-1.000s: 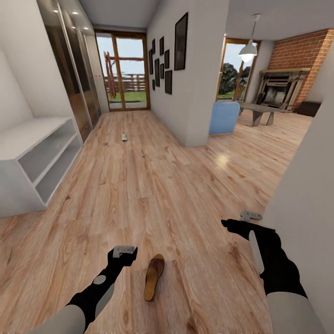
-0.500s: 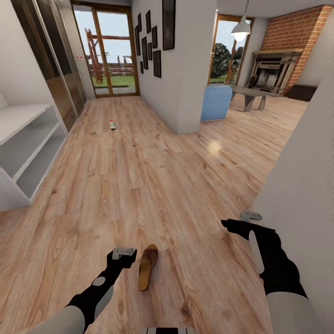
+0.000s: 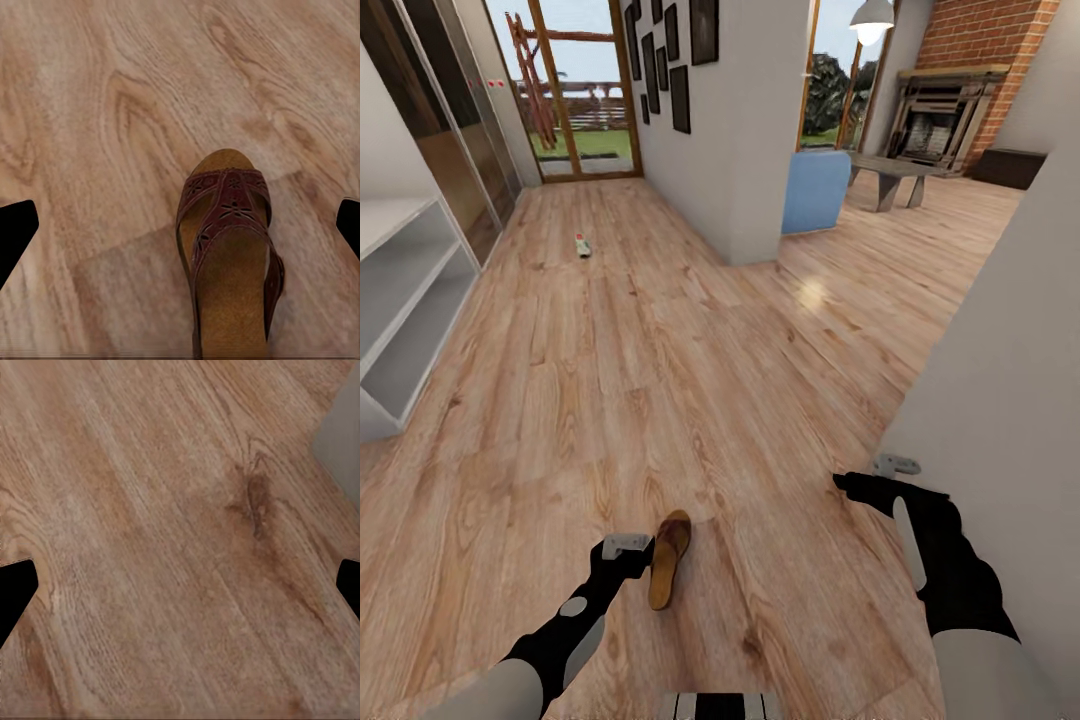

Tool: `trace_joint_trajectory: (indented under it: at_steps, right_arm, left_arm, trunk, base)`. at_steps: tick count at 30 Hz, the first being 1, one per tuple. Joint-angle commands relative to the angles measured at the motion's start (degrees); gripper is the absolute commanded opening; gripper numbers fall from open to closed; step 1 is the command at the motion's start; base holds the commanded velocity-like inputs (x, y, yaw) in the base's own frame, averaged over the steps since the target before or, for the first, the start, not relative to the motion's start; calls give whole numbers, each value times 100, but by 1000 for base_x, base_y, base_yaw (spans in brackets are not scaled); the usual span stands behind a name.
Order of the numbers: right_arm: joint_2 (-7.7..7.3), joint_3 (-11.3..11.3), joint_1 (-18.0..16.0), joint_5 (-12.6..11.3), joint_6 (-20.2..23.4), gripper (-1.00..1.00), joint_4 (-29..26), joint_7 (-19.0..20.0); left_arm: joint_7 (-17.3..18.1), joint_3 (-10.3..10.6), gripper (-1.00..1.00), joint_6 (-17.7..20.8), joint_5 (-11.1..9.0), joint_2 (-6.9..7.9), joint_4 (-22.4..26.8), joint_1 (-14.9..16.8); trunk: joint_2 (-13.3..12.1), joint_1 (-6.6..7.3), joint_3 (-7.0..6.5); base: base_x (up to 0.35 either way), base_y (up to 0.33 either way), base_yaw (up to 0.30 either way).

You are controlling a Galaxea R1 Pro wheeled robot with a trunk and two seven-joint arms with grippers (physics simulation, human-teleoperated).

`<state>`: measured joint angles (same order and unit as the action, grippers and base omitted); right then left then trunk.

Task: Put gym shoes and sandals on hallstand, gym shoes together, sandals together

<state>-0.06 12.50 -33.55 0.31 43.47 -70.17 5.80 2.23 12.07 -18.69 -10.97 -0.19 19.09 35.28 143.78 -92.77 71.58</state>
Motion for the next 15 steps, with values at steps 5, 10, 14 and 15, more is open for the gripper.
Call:
trace_joint_trajectory:
  at_steps: [5,10,14,15]
  right_arm:
    - [10,-109,-2,-17,22,100,0,37]
    - [-1,-371,-2,-28,20,100,-4,36]
    - [-4,-530,-2,-33,16,100,-5,36]
    - [-7,-539,-2,-32,15,100,-5,36]
  left_arm:
    - [23,24,100,-21,-57,1,-6,5]
    - [23,18,100,-21,-55,1,-6,5]
    - [23,16,100,-21,-54,1,-8,5]
    - [23,15,100,-21,-54,1,-7,5]
  trunk:
    - [9,-12,116]
    - [15,-24,227]
    - [21,-35,316]
    - [22,-37,338]
  base:
    - [0,0,-3]
    - [0,0,0]
    - [0,0,0]
    - [0,0,0]
